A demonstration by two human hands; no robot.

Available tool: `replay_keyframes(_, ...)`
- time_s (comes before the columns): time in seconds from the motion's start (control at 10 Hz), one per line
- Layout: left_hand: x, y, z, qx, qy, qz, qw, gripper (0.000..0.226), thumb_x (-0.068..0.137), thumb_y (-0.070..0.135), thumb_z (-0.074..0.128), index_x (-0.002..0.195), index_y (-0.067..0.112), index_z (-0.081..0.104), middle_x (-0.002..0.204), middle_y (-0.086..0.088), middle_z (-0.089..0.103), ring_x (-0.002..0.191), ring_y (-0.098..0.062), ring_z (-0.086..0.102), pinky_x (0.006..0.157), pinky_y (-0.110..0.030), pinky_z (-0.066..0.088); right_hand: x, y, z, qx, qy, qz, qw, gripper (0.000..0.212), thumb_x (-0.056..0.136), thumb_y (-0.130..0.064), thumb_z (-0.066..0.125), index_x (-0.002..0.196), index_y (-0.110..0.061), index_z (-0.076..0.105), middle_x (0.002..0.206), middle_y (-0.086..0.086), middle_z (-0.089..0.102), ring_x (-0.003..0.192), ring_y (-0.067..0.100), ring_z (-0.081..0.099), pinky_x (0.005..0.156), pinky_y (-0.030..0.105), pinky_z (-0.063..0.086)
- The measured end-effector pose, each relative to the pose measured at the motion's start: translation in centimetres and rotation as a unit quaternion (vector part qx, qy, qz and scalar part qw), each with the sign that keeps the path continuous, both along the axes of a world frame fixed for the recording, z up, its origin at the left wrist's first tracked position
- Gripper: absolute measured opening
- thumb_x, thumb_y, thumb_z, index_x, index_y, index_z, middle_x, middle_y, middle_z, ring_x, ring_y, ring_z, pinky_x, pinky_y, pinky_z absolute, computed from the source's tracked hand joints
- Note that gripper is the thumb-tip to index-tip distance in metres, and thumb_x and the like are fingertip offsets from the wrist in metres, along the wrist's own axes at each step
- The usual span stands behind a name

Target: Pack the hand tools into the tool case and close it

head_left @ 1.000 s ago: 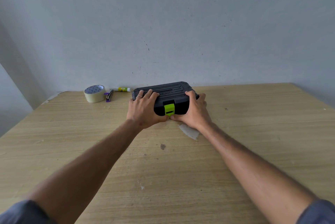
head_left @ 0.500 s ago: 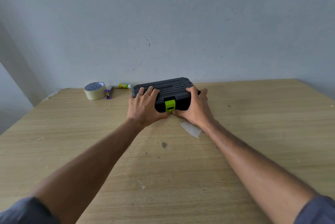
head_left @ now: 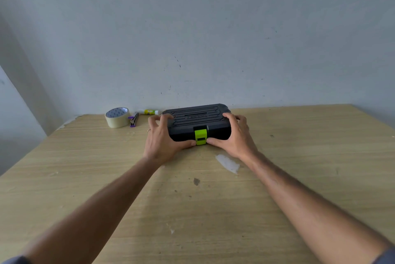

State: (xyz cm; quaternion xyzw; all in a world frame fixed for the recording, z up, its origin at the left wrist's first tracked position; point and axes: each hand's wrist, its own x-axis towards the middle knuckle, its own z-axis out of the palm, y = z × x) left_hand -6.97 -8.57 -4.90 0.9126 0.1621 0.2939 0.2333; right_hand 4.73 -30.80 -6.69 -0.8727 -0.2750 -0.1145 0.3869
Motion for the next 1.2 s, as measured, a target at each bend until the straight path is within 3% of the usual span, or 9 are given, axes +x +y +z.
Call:
replay_keyframes(0.2, 0.5, 1.0, -0.6, -0.045, -0.009, -0.012, 0.999, 0.099, 0.051, 0.071, 0.087, 0.131, 0.028, 0.047, 0.136, 0.003, 0.038, 0.11, -0.013, 0.05, 0.088, -0.033, 0.049, -0.4, 1.8, -0.4, 0.015, 0.005, -0.034, 0.999, 0.101, 0.064, -0.067, 0.083, 0.147, -0.03, 0.04, 0.141, 0.009, 0.042, 0.125, 0.03, 0.043, 0.1, 0.043, 0.049)
replay_keyframes(0.4, 2.1, 3.8, -0.9, -0.032, 0.016, -0.011, 0.999, 0.103, 0.063, 0.075, 0.078, 0.145, 0.026, 0.039, 0.157, 0.003, 0.029, 0.134, -0.026, 0.047, 0.099, -0.041, 0.048, 0.3, 5.2, -0.2, -0.012, 0.011, -0.052, 0.999, 0.101, 0.075, -0.065, 0.077, 0.156, -0.023, 0.033, 0.143, 0.016, 0.041, 0.126, 0.035, 0.04, 0.104, 0.045, 0.045)
replay_keyframes(0.8, 4.4, 8.0, -0.7, -0.029, 0.073, -0.029, 0.996, 0.11, 0.068, 0.075, 0.073, 0.151, 0.02, 0.027, 0.159, 0.0, 0.019, 0.136, -0.033, 0.042, 0.106, -0.051, 0.046, 1.9, 8.7, 0.5, -0.06, 0.019, -0.043, 0.997, 0.1, 0.084, -0.065, 0.069, 0.159, -0.022, 0.021, 0.148, 0.019, 0.034, 0.131, 0.035, 0.039, 0.105, 0.046, 0.046)
replay_keyframes(1.0, 3.9, 9.1, 0.6, 0.028, 0.169, -0.035, 0.985, 0.117, 0.066, 0.089, 0.06, 0.155, 0.025, 0.018, 0.164, -0.002, 0.013, 0.145, -0.034, 0.03, 0.115, -0.055, 0.034, 2.2, 8.3, 1.5, -0.15, 0.006, -0.051, 0.987, 0.097, 0.085, -0.073, 0.058, 0.158, -0.022, 0.019, 0.155, 0.023, 0.029, 0.135, 0.038, 0.04, 0.105, 0.051, 0.045)
replay_keyframes(1.1, 3.3, 8.6, 2.2, 0.082, 0.197, -0.031, 0.976, 0.114, 0.072, 0.089, 0.053, 0.158, 0.024, 0.015, 0.167, -0.005, 0.009, 0.151, -0.033, 0.02, 0.121, -0.055, 0.021, 2.0, 7.9, 3.1, -0.184, -0.012, -0.061, 0.981, 0.095, 0.086, -0.077, 0.053, 0.157, -0.02, 0.023, 0.162, 0.022, 0.016, 0.14, 0.04, 0.036, 0.109, 0.056, 0.039)
replay_keyframes(1.2, 2.9, 8.1, 4.3, 0.099, 0.195, -0.044, 0.975, 0.109, 0.078, 0.083, 0.054, 0.159, 0.024, 0.012, 0.168, -0.006, 0.009, 0.153, -0.031, 0.017, 0.121, -0.053, 0.017, 1.9, 7.7, 5.7, -0.179, -0.042, -0.056, 0.981, 0.091, 0.088, -0.075, 0.052, 0.153, -0.018, 0.027, 0.162, 0.02, 0.016, 0.138, 0.039, 0.035, 0.108, 0.054, 0.037)
